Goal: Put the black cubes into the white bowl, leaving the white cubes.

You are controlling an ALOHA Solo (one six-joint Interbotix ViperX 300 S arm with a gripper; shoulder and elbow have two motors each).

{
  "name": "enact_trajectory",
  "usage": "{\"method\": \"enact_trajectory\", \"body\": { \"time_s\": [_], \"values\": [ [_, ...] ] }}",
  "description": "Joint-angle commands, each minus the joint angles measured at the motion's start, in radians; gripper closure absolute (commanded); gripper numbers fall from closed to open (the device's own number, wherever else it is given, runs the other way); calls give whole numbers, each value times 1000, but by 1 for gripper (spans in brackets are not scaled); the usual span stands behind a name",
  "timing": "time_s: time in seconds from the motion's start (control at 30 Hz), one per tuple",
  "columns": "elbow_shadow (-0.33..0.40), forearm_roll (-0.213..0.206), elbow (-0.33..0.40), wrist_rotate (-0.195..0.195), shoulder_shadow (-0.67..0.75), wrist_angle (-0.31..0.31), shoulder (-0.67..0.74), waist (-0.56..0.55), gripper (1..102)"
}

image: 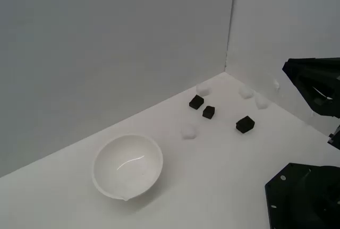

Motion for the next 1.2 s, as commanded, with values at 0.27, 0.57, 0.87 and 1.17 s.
{"method": "enact_trajectory", "body": {
  "time_s": [0.27,0.57,0.87,1.17],
  "values": [
    [-15,-8,-9,5,15,14,17,-31,98],
    [-55,-5,-46,5,5,12,9,-29,90],
    [-281,34,-273,5,-282,34,-281,-9,90],
    [-543,32,-534,2,-678,305,-676,-8,90]
  ]
}}
